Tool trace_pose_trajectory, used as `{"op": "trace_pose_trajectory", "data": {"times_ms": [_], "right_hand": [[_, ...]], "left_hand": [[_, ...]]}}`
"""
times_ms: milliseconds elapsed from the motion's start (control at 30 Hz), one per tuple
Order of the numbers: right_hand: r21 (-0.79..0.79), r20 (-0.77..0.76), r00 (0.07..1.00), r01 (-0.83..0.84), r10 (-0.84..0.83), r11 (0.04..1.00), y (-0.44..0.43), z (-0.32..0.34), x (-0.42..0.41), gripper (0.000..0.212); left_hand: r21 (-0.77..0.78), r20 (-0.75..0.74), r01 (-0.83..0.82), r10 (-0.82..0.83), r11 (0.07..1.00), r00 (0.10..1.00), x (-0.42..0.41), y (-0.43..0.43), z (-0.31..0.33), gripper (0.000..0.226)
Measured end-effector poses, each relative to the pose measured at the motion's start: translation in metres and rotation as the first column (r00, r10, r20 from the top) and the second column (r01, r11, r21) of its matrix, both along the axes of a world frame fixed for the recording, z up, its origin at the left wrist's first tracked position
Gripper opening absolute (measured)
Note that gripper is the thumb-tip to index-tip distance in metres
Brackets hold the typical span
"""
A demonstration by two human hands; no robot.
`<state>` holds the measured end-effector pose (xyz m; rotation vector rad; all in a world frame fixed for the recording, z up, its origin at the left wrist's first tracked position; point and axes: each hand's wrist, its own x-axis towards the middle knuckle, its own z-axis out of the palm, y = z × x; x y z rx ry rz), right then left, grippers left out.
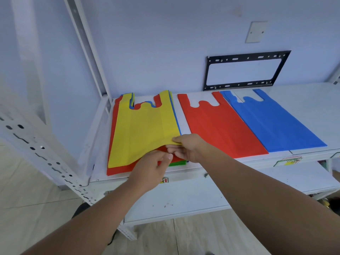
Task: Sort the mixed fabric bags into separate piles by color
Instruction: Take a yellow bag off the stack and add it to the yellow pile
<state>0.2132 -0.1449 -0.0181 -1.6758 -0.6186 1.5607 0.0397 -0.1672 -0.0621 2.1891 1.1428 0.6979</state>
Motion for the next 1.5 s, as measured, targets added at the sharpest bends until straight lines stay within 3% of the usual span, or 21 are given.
{"op": "trace_pose_trajectory", "data": {"times_ms": [67,133,167,200,267,300,367,433,533,667,800,900,1033,1167,1333,1500], "right_hand": [[-0.009,0.013,1.000,-0.019,0.019,1.000,0.000,0.000,0.004,0.016],[-0.018,0.058,0.997,-0.052,0.053,0.998,-0.001,-0.002,0.009,0.019],[-0.023,0.086,0.993,-0.074,0.076,0.997,-0.002,-0.004,0.012,0.021],[-0.029,0.112,0.989,-0.095,0.098,0.995,-0.003,-0.004,0.016,0.022],[-0.040,0.153,0.979,-0.128,0.133,0.991,-0.006,-0.006,0.023,0.025],[-0.045,0.167,0.974,-0.145,0.150,0.988,-0.008,-0.007,0.026,0.025],[-0.051,0.181,0.967,-0.175,0.182,0.983,-0.010,-0.009,0.032,0.024],[-0.053,0.182,0.963,-0.193,0.200,0.980,-0.011,-0.010,0.035,0.025],[-0.065,0.197,0.955,-0.213,0.222,0.975,-0.011,-0.011,0.038,0.030],[-0.079,0.208,0.949,-0.223,0.235,0.972,-0.009,-0.014,0.042,0.027],[-0.147,0.201,0.936,-0.262,0.288,0.954,-0.005,-0.012,0.048,0.023],[-0.161,0.193,0.935,-0.268,0.297,0.950,0.000,-0.010,0.047,0.035],[-0.134,0.283,0.909,-0.278,0.306,0.951,0.007,-0.004,0.037,0.035],[-0.042,0.297,0.931,-0.211,0.214,0.977,0.011,0.025,0.053,0.027],[0.126,0.315,0.946,-0.122,0.077,0.984,0.008,0.074,0.116,0.017],[0.276,0.297,0.949,0.021,-0.106,0.961,-0.026,0.096,0.203,0.015]], "left_hand": [[0.063,0.040,-0.055,0.053,0.996,0.998,-0.012,0.003,-0.001,0.038],[0.007,0.066,-0.155,0.155,0.988,0.986,-0.028,0.008,0.000,0.046],[-0.078,0.085,-0.227,0.234,0.971,0.969,-0.036,0.010,0.002,0.069],[-0.171,0.059,-0.292,0.305,0.941,0.950,-0.046,0.015,0.005,0.048],[-0.335,0.076,-0.391,0.438,0.857,0.896,-0.059,0.025,0.018,0.075],[-0.444,0.130,-0.407,0.507,0.799,0.852,-0.063,0.033,0.024,0.071],[-0.702,0.197,-0.363,0.657,0.613,0.728,-0.064,0.046,0.037,0.055],[-0.846,0.157,-0.273,0.705,0.457,0.692,-0.066,0.053,0.042,0.054],[-0.904,0.067,-0.230,0.653,0.360,0.755,-0.073,0.063,0.049,0.061],[-0.937,0.062,-0.166,0.613,0.308,0.788,-0.088,0.076,0.054,0.057],[-0.846,-0.034,-0.344,0.604,0.407,0.796,-0.076,0.078,0.039,0.030],[-0.757,-0.101,-0.430,0.561,0.493,0.822,-0.066,0.074,0.035,0.016],[-0.660,-0.099,-0.467,0.549,0.588,0.830,-0.057,0.067,0.035,0.017],[-0.549,-0.029,-0.470,0.547,0.691,0.837,-0.042,0.073,0.056,0.018],[-0.274,0.025,-0.390,0.412,0.879,0.911,0.012,0.085,0.097,0.021],[-0.085,0.059,-0.307,0.313,0.948,0.948,0.106,0.085,0.120,0.019]]}}
